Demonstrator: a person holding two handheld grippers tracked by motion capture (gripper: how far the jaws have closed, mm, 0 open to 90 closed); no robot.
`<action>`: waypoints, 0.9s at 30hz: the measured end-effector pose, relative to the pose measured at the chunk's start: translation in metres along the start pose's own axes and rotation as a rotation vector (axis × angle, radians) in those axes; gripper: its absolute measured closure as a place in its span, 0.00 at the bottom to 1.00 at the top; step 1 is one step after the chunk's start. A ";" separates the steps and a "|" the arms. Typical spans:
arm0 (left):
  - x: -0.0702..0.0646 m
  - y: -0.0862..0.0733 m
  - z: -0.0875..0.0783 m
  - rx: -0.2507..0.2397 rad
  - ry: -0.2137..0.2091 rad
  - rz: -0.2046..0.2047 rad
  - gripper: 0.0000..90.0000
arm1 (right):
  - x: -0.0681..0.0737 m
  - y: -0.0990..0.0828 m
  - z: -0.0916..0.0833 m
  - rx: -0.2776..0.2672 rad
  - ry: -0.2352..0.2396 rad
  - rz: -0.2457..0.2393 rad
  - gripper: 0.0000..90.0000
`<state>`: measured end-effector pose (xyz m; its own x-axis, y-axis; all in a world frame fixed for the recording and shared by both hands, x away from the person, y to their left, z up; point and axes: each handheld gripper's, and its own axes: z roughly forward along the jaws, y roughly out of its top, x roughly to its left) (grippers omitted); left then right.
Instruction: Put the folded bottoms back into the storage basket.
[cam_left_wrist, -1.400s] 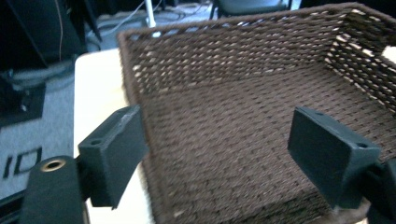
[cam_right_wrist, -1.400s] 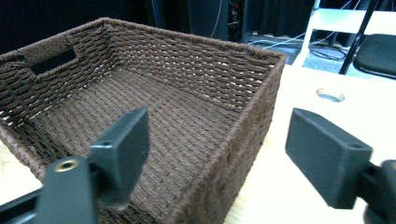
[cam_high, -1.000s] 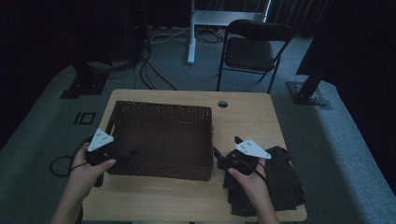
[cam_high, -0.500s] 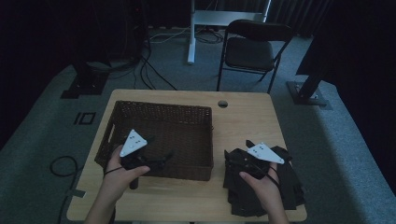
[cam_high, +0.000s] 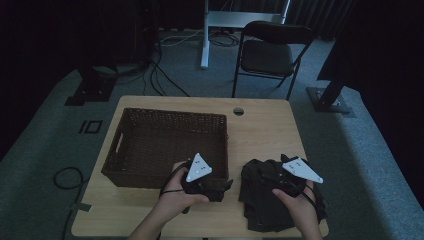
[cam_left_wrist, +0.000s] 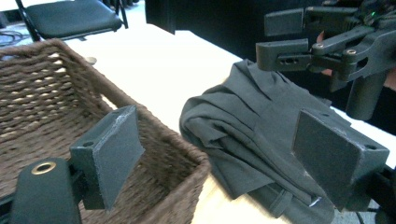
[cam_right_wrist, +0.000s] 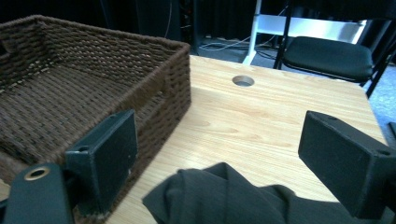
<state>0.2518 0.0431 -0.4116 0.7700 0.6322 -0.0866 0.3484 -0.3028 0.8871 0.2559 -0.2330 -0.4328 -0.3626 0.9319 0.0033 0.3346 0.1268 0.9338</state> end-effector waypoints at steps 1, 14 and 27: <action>-0.002 0.000 0.003 0.007 0.001 -0.002 0.18 | -0.002 -0.001 -0.001 0.001 -0.005 -0.003 0.13; -0.036 -0.003 0.043 0.047 -0.070 0.004 0.18 | -0.042 -0.023 -0.015 0.012 -0.062 -0.012 0.13; -0.068 -0.018 0.094 0.073 -0.104 0.006 0.18 | -0.087 -0.060 -0.026 0.066 -0.131 0.021 0.13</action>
<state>0.2432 -0.0620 -0.4644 0.8224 0.5537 -0.1310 0.3784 -0.3603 0.8526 0.2447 -0.3305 -0.4795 -0.2402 0.9703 -0.0284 0.3989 0.1253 0.9084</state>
